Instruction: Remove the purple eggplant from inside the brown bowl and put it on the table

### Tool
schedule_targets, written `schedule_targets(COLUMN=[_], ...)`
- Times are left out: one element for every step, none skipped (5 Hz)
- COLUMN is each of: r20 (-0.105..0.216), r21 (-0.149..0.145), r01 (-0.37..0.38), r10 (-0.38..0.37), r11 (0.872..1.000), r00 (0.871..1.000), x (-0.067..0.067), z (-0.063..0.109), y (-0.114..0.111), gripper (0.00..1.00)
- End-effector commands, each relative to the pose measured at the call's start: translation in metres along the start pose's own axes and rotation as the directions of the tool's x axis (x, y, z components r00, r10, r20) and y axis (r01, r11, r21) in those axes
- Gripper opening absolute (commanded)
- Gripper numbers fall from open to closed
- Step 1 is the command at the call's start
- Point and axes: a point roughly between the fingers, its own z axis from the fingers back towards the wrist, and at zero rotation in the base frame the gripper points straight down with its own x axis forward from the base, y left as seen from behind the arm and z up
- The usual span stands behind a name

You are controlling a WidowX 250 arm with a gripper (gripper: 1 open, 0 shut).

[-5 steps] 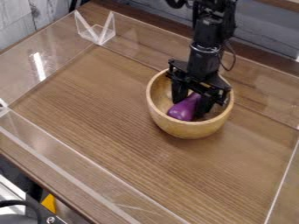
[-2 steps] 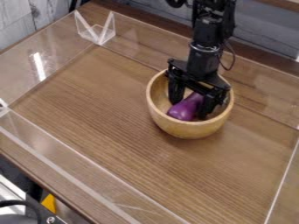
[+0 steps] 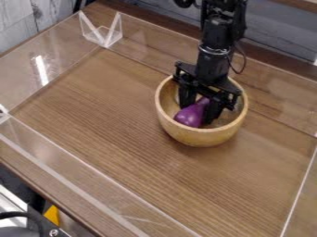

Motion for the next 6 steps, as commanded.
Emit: schedule_targets(r20=[0.049,0.047,0.042,0.039,0.036,0.049], r21=[0.004,0.003,0.001,-0.001,-0.001,-0.013], r01=[-0.01,-0.013,-0.015,-0.017,-0.019,-0.024], r10=[0.01,0.013,0.015,0.017,0.019,0.025], r11=[1.0,1.0,1.0,1.0,1.0,1.0], r00=[0.999,0.999,0.999,0.999,0.999,0.999], x=[0.0069,0.0063,0.0055,0.0047,0.0043,0.0028], z=[0.0151,0.016,0.0155,0.0143,0.0149,0.0228], y=[0.0038,0.0042,0.0036,0.0027,0.0034,0.004], gripper=[1.0,0.0,0.0,1.0,0.0,0.0])
